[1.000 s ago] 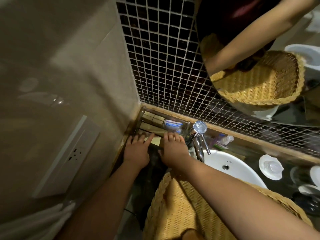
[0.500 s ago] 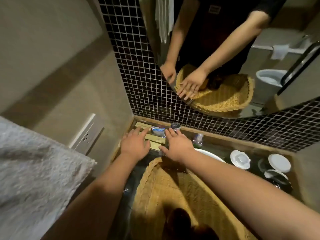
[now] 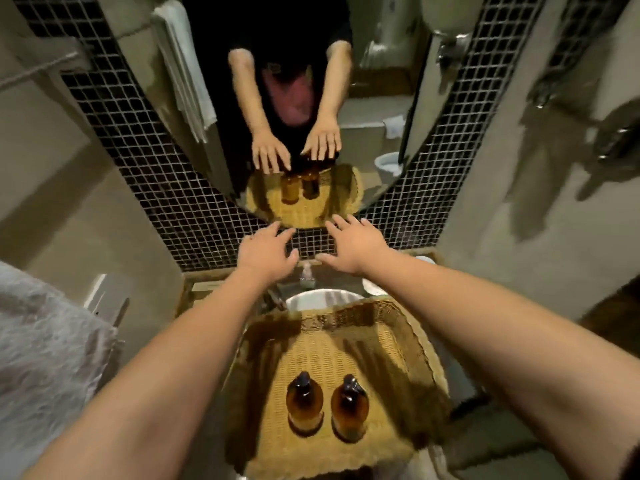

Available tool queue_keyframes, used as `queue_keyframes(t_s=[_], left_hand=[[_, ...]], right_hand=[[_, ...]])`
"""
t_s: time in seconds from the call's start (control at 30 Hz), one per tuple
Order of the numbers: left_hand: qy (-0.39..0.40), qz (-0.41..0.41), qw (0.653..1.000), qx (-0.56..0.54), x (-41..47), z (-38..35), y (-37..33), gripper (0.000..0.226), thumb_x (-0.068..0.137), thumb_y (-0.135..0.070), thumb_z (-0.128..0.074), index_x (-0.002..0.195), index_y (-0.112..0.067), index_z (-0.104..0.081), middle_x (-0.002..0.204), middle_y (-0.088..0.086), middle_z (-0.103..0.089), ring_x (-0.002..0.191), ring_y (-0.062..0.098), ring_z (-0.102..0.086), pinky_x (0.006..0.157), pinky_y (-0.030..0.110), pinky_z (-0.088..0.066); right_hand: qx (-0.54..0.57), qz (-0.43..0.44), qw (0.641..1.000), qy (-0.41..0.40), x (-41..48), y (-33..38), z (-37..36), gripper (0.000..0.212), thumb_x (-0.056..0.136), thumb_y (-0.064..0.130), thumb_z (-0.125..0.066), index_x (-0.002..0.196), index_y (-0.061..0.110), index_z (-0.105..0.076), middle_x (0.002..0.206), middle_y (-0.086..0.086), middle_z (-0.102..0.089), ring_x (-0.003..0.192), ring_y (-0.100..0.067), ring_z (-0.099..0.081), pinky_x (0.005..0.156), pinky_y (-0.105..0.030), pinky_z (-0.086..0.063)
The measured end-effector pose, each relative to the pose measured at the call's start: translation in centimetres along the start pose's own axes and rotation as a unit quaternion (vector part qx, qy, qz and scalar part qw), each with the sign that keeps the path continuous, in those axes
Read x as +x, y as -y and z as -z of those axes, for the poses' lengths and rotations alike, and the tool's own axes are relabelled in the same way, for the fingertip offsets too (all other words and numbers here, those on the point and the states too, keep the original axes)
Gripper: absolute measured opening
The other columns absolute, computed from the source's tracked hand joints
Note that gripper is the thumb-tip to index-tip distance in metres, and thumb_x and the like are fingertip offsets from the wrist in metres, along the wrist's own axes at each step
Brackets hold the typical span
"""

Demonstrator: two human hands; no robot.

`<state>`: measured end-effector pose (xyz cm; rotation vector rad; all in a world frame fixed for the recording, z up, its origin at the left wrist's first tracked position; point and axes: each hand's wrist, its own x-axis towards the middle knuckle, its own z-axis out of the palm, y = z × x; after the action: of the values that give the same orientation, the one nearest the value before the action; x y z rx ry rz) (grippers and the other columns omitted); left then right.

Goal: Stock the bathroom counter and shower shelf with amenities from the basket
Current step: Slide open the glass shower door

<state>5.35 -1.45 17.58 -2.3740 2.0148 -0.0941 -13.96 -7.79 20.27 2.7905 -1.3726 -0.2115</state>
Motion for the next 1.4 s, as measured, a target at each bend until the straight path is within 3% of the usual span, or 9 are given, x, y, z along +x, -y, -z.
queue_keyframes(t_s=[0.1, 0.33, 0.47, 0.63, 0.77, 0.97, 1.1, 1.2, 1.4], left_hand=[[-0.032, -0.07, 0.997, 0.006, 0.3, 2.1, -3.3, 0.066, 0.093, -0.064, -0.035, 0.149, -0.03, -0.041, 0.157, 0.007, -0.038, 0.135, 0.029, -0.046, 0.1, 0.048, -0.045], [-0.049, -0.253, 0.966, 0.001, -1.0, 5.2, -14.9, 0.065, 0.092, -0.06, -0.044, 0.152, -0.037, -0.033, 0.157, 0.004, -0.039, 0.133, 0.03, -0.049, 0.101, 0.049, -0.044], [-0.058, -0.34, 0.938, -0.027, -3.4, 6.9, -24.1, 0.067, 0.091, -0.063, -0.041, 0.152, -0.036, -0.033, 0.156, 0.004, -0.04, 0.132, 0.03, -0.05, 0.101, 0.049, -0.043], [-0.069, -0.453, 0.886, -0.067, -9.1, 8.5, -34.6, 0.064, 0.091, -0.063, -0.043, 0.15, -0.037, -0.036, 0.149, 0.002, -0.049, 0.125, 0.03, -0.054, 0.098, 0.046, -0.046], [-0.057, -0.52, 0.849, -0.079, -13.8, 8.9, -40.7, 0.066, 0.091, -0.06, -0.049, 0.151, -0.036, -0.035, 0.142, 0.004, -0.053, 0.121, 0.03, -0.056, 0.095, 0.044, -0.048], [-0.063, -0.565, 0.821, -0.053, -17.5, 7.8, -47.6, 0.066, 0.093, -0.053, -0.051, 0.153, -0.036, -0.032, 0.138, 0.006, -0.056, 0.124, 0.03, -0.055, 0.1, 0.044, -0.043], [-0.034, -0.57, 0.82, -0.037, -17.9, 6.4, -51.5, 0.065, 0.091, -0.049, -0.051, 0.152, -0.042, -0.031, 0.137, 0.005, -0.056, 0.12, 0.032, -0.058, 0.096, 0.043, -0.045], [-0.012, -0.58, 0.815, -0.007, -18.7, 4.5, -53.6, 0.075, 0.087, -0.053, -0.058, 0.154, -0.043, -0.025, 0.14, 0.003, -0.055, 0.123, 0.03, -0.055, 0.097, 0.044, -0.043], [-0.007, -0.583, 0.812, -0.024, -20.3, 1.1, -55.9, 0.092, 0.082, -0.047, -0.07, 0.157, -0.035, -0.018, 0.147, 0.004, -0.05, 0.126, 0.032, -0.054, 0.098, 0.044, -0.043]], right_hand=[[0.008, -0.071, 0.997, -0.009, -4.2, -2.4, 1.4, 0.091, 0.092, 0.075, -0.033, 0.16, 0.016, -0.014, 0.167, -0.008, -0.012, 0.152, -0.031, -0.016, 0.122, -0.05, -0.017], [0.064, -0.251, 0.965, -0.028, -17.2, -8.2, 2.0, 0.092, 0.091, 0.075, -0.037, 0.159, 0.016, -0.019, 0.166, -0.009, -0.017, 0.15, -0.031, -0.02, 0.122, -0.048, -0.016], [0.049, -0.355, 0.933, -0.026, -27.1, -11.6, 1.4, 0.088, 0.089, 0.075, -0.039, 0.154, 0.017, -0.031, 0.158, -0.01, -0.034, 0.144, -0.031, -0.033, 0.118, -0.048, -0.027], [0.022, -0.456, 0.889, 0.042, -38.6, -14.6, 0.0, 0.093, 0.091, 0.076, -0.034, 0.16, 0.018, -0.013, 0.167, -0.009, -0.012, 0.152, -0.032, -0.015, 0.122, -0.049, -0.016], [0.037, -0.523, 0.85, 0.055, -45.5, -15.7, -1.8, 0.092, 0.092, 0.075, -0.035, 0.16, 0.016, -0.012, 0.167, -0.011, -0.012, 0.151, -0.033, -0.017, 0.122, -0.048, -0.017], [0.093, -0.561, 0.822, 0.01, -51.3, -17.6, -5.7, 0.088, 0.091, 0.064, -0.054, 0.155, 0.011, -0.026, 0.159, -0.018, -0.032, 0.143, -0.034, -0.035, 0.117, -0.046, -0.03], [0.173, -0.57, 0.803, 0.006, -52.0, -18.2, -10.0, 0.079, 0.097, 0.046, -0.053, 0.156, 0.008, -0.017, 0.157, -0.021, -0.033, 0.139, -0.038, -0.04, 0.113, -0.045, -0.035], [0.285, -0.564, 0.774, -0.04, -51.7, -19.0, -12.8, 0.06, 0.099, 0.021, -0.046, 0.153, 0.008, -0.025, 0.144, -0.023, -0.05, 0.128, -0.041, -0.051, 0.101, -0.041, -0.044], [0.417, -0.566, 0.696, -0.146, -50.1, -20.9, -15.8, 0.055, 0.092, 0.01, -0.05, 0.145, 0.011, -0.036, 0.122, -0.022, -0.062, 0.111, -0.042, -0.059, 0.078, -0.031, -0.041]])
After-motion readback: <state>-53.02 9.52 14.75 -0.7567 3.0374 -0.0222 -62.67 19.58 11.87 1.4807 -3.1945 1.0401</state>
